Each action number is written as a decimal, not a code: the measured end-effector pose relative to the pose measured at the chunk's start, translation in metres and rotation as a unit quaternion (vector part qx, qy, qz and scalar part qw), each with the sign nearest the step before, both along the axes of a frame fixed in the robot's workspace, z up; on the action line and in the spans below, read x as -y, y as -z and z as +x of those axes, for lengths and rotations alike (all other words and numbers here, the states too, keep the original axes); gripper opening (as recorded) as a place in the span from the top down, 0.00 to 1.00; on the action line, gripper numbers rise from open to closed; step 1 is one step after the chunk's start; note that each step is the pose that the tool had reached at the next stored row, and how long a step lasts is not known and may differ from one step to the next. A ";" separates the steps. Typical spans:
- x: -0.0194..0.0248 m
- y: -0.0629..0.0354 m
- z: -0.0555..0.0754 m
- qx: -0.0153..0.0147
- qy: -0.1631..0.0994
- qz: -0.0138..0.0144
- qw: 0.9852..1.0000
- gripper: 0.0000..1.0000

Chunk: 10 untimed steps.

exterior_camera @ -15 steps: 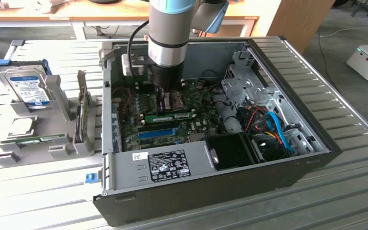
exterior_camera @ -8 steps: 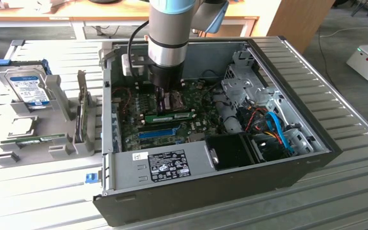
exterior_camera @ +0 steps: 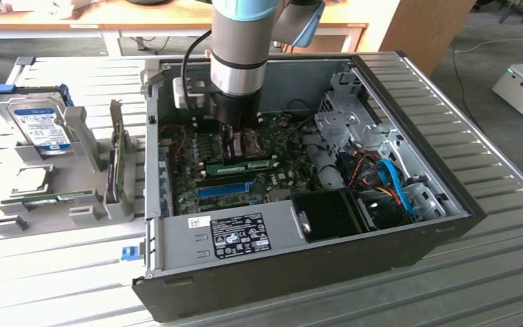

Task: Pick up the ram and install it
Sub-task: 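Press down the ram until it locks into place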

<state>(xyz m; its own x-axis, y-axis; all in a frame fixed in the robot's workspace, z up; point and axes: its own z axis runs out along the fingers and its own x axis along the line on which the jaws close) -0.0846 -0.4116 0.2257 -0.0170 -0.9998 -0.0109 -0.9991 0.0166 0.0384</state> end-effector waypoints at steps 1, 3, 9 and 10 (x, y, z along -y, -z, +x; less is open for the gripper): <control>0.0000 0.0000 0.000 0.000 0.000 0.000 1.000 0.89; 0.0000 0.0003 0.000 0.000 0.000 0.000 1.000 0.89; 0.0000 0.0012 0.000 0.000 0.000 0.000 1.000 0.89; 0.0000 0.0012 0.000 0.000 0.000 0.000 1.000 0.89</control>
